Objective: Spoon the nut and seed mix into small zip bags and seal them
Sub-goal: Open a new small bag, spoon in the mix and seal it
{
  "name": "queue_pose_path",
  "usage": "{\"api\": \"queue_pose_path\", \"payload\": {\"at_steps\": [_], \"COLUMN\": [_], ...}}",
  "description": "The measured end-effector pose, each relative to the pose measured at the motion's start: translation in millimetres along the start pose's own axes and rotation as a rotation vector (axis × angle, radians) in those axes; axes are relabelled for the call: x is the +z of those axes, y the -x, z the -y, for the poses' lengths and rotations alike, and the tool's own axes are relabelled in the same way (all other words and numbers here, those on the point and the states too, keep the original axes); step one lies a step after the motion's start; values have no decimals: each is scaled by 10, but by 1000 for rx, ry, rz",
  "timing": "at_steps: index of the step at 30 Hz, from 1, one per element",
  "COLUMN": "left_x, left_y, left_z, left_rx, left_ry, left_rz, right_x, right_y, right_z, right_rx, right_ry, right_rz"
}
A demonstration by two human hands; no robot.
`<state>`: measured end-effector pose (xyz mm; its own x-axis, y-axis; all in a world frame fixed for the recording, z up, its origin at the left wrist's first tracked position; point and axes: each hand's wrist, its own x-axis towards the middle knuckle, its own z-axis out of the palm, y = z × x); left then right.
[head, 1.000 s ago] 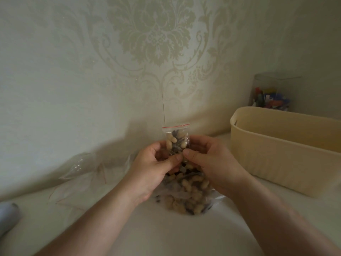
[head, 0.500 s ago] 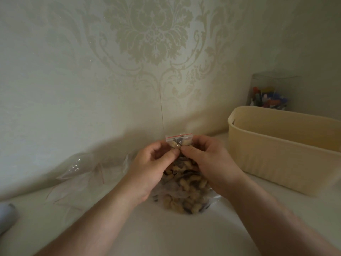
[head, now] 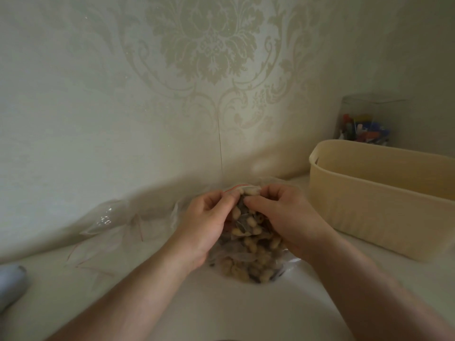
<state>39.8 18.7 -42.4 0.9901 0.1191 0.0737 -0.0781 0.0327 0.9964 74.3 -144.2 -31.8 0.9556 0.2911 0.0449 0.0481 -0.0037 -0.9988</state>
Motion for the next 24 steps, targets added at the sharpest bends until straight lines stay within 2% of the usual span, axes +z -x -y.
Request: {"api": "queue_pose_path", "payload": {"at_steps": [9, 15, 18, 24], "left_x": [22, 32, 10, 7], "left_y": [8, 7, -20, -9], "left_z": [5, 14, 49, 7], "left_rx": [-116, -43, -68, -103], "left_ry": [129, 146, 150, 201], "left_rz": [38, 8, -48, -53], "right_x": [1, -14, -12, -15], "right_y": [8, 8, -13, -20], "right_z": [21, 16, -12, -25], "right_rx": [34, 10, 3, 29], "right_ry": [-24, 14, -1, -62], "right_rz": [-2, -2, 12, 29]}}
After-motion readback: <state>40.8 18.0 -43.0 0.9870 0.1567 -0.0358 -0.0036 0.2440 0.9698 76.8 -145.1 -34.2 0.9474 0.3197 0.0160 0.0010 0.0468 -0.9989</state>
